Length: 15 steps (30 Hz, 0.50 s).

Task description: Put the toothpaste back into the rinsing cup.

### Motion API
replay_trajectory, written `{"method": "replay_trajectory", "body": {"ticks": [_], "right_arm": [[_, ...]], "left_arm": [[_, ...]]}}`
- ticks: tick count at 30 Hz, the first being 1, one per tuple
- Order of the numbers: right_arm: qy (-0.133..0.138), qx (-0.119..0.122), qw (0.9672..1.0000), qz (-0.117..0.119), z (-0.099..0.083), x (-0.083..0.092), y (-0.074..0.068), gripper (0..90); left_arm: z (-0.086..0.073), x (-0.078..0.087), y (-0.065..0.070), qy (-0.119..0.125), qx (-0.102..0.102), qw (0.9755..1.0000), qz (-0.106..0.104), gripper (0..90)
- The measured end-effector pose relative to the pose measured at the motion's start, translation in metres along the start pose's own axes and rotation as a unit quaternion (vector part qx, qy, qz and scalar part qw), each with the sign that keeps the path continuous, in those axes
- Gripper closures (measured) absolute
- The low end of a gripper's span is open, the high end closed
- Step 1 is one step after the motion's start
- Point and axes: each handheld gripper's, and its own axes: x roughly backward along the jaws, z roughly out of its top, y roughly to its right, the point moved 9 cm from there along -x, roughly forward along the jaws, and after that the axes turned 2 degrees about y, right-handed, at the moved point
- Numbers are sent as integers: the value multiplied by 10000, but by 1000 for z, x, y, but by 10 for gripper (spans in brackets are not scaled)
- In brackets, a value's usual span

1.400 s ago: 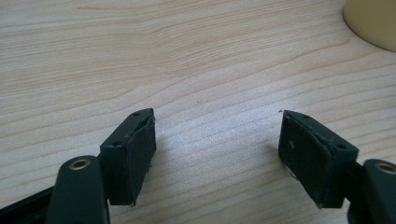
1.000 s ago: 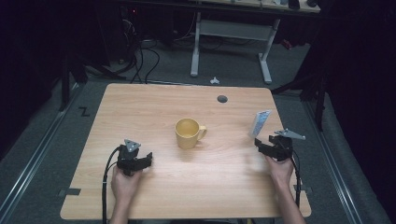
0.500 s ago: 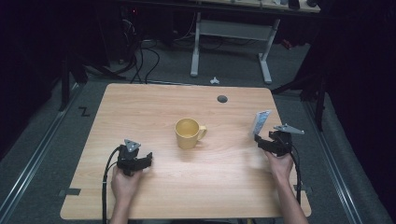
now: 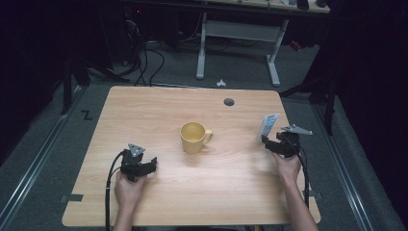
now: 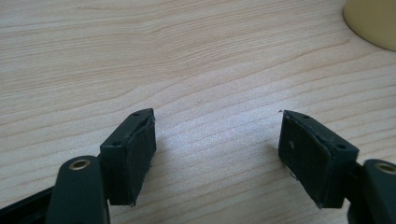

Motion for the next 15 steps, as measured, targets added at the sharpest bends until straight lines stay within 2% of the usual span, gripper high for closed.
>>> {"method": "replay_trajectory", "body": {"ticks": [6, 15], "right_arm": [[14, 129, 9999, -6, 8, -2, -1, 301], [-6, 73, 10000, -25, 16, -8, -2, 298]], "left_arm": [[0, 0, 1, 1, -8, 10000, -16, 279], [0, 0, 1, 2, -7, 10000, -17, 279]]}}
